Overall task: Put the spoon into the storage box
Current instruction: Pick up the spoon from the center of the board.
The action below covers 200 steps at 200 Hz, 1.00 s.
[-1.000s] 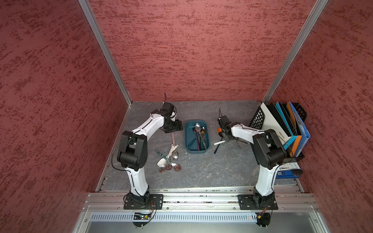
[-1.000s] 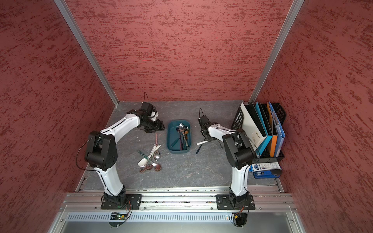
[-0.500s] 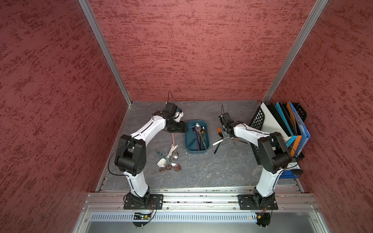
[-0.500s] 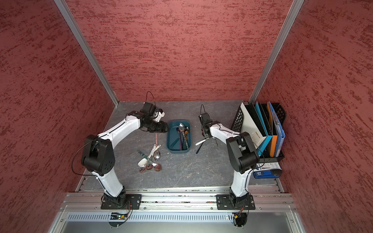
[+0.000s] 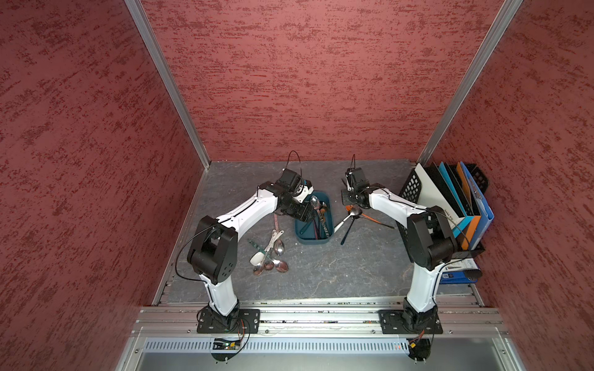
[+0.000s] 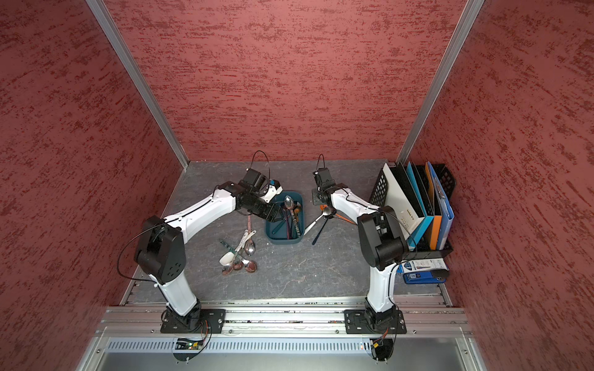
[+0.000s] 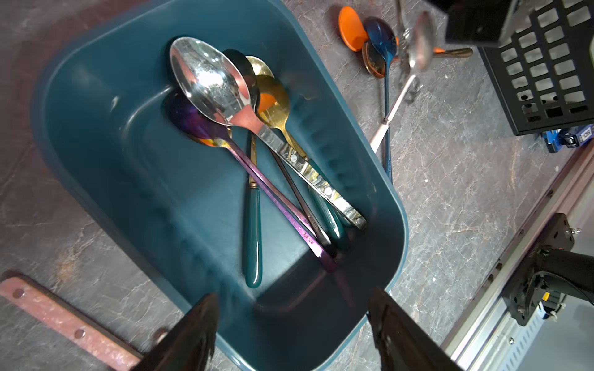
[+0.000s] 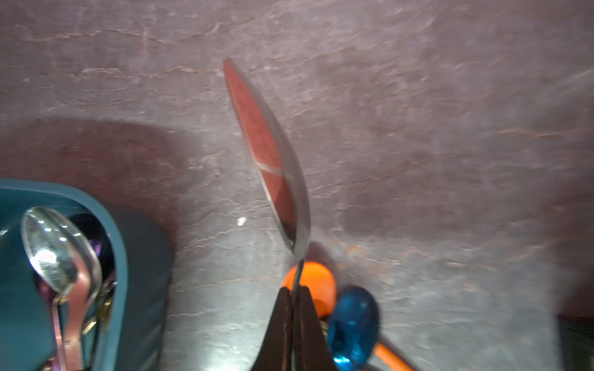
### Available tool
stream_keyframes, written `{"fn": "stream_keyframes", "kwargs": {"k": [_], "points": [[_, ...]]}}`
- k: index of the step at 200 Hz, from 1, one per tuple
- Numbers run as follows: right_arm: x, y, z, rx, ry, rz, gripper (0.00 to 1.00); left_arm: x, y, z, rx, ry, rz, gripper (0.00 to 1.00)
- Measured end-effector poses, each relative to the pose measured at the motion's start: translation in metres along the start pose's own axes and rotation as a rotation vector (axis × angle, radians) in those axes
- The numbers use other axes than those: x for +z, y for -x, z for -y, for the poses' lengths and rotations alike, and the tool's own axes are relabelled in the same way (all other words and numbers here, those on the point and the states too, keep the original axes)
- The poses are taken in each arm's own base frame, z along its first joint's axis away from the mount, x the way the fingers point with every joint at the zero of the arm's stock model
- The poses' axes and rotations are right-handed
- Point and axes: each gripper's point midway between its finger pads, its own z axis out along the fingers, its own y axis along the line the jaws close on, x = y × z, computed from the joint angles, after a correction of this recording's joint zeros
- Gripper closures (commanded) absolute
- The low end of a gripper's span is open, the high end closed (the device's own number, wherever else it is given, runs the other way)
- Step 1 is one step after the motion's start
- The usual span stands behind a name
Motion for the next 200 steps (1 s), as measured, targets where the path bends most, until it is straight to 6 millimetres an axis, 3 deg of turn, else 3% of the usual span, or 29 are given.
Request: {"fn": "stream_keyframes", "kwargs": {"k": [36, 81, 99, 124, 158, 200], "points": [[0.010, -0.020, -0.004, 0.026, 0.036, -0.036, 1.00, -0.004, -0.003, -0.002, 0.002, 0.020, 0.005, 0.23], [0.024, -0.007, -0.025, 0.107, 0.145, 0.019, 0.99, -0.009, 0.000, -0.017, -0.040, 0.049, 0.024, 0.23], [0.013, -0.009, -0.026, 0.109, 0.182, 0.065, 0.98, -0.014, 0.001, -0.024, -0.068, 0.061, 0.039, 0.22], [-0.015, -0.027, -0.009, 0.131, 0.197, 0.093, 0.98, -0.019, -0.004, -0.030, -0.089, 0.071, 0.045, 0.22], [-0.013, -0.004, -0.002, 0.191, 0.231, 0.159, 0.98, -0.021, -0.004, -0.033, -0.108, 0.076, 0.050, 0.22], [-0.003, 0.019, -0.031, 0.223, 0.348, 0.153, 0.98, -0.028, -0.009, -0.059, -0.206, 0.120, 0.061, 0.22]]}}
